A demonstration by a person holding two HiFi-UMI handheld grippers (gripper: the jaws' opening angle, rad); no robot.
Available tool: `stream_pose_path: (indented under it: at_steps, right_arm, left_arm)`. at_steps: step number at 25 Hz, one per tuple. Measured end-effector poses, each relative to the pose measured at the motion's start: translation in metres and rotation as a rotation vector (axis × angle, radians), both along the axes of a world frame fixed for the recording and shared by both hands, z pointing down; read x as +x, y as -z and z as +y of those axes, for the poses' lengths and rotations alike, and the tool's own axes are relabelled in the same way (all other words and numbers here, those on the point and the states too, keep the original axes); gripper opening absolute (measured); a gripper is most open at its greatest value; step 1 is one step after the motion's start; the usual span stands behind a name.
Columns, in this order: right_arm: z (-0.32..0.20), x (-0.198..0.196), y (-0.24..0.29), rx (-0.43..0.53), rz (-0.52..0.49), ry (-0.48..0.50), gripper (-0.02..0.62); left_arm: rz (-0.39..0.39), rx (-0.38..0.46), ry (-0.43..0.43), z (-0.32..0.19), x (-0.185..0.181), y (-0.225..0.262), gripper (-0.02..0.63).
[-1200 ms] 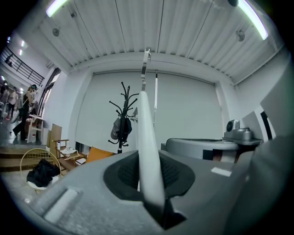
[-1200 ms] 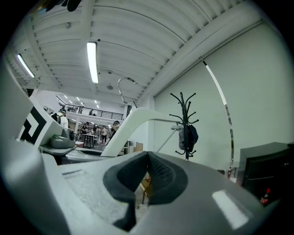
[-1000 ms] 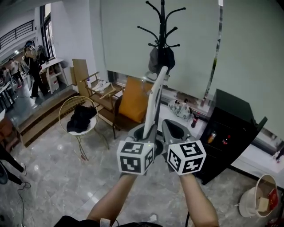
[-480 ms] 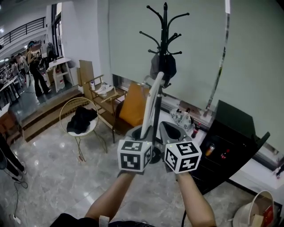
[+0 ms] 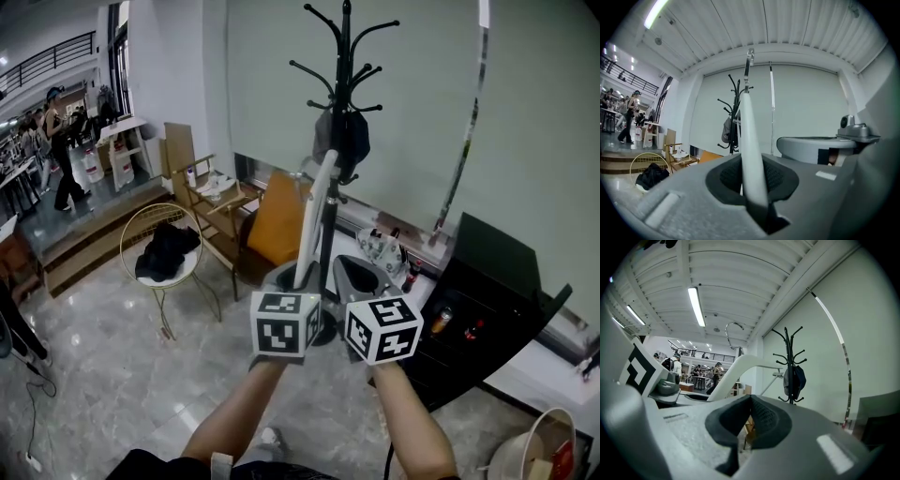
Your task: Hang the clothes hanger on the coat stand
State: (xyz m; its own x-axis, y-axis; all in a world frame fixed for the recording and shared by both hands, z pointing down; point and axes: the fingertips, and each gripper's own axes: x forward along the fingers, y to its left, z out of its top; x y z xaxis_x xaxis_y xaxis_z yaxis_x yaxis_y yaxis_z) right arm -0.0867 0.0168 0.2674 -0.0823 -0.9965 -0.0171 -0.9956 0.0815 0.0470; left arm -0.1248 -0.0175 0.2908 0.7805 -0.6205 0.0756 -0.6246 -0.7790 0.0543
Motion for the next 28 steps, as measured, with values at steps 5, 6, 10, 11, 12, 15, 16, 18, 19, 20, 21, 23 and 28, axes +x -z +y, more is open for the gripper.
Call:
stream_pose_path:
  at_steps: [5, 6, 10, 11, 12, 15, 16, 18, 19, 20, 21, 23, 28]
  right_arm:
    - [-0.024, 0.006, -0.003, -0.003, 0.005, 0.005, -0.006]
    - [-0.029, 0.009, -0.004, -0.004, 0.005, 0.003, -0.006]
    - [-0.058, 0.019, -0.004, -0.008, 0.012, -0.004, -0.006]
    - [-0.067, 0.022, -0.003, -0.009, 0.013, -0.006, -0.006]
    - [-0.076, 0.024, -0.003, -0.01, 0.013, -0.009, -0.006]
    - [-0.102, 0.033, -0.005, -0.018, 0.011, -0.022, -0.006]
    - [-0.11, 0.035, -0.005, -0.02, 0.012, -0.027, -0.006]
    - [-0.126, 0.039, -0.005, -0.023, 0.015, -0.038, -0.006]
    - [-0.135, 0.042, -0.004, -0.024, 0.017, -0.043, -0.006]
    - [-0.143, 0.044, -0.003, -0.026, 0.02, -0.048, -0.006]
    - [-0.151, 0.046, -0.002, -0.027, 0.023, -0.053, -0.006]
    - [-0.166, 0.05, 0.0, -0.028, 0.025, -0.064, -0.006]
    - [-0.202, 0.055, 0.003, -0.025, 0.031, -0.079, -0.006]
  left_arm:
    - [0.001, -0.008, 0.006, -0.025, 0.008, -0.006, 0.061]
    - [0.002, -0.009, 0.006, -0.031, 0.011, -0.007, 0.061]
    - [0.009, -0.016, 0.005, -0.061, 0.021, -0.009, 0.061]
    - [0.01, -0.019, 0.004, -0.071, 0.024, -0.009, 0.061]
    - [0.01, -0.022, 0.003, -0.08, 0.027, -0.009, 0.061]
    - [0.016, -0.025, -0.006, -0.108, 0.035, -0.009, 0.061]
    - [0.019, -0.024, -0.009, -0.117, 0.037, -0.01, 0.061]
    - [0.022, -0.026, -0.015, -0.135, 0.042, -0.011, 0.061]
    - [0.023, -0.028, -0.019, -0.144, 0.045, -0.011, 0.061]
    - [0.022, -0.03, -0.021, -0.153, 0.047, -0.011, 0.061]
    - [0.02, -0.032, -0.023, -0.161, 0.05, -0.011, 0.061]
    - [0.013, -0.036, -0.027, -0.177, 0.053, -0.012, 0.061]
    - [0.016, -0.037, -0.035, -0.214, 0.058, -0.012, 0.061]
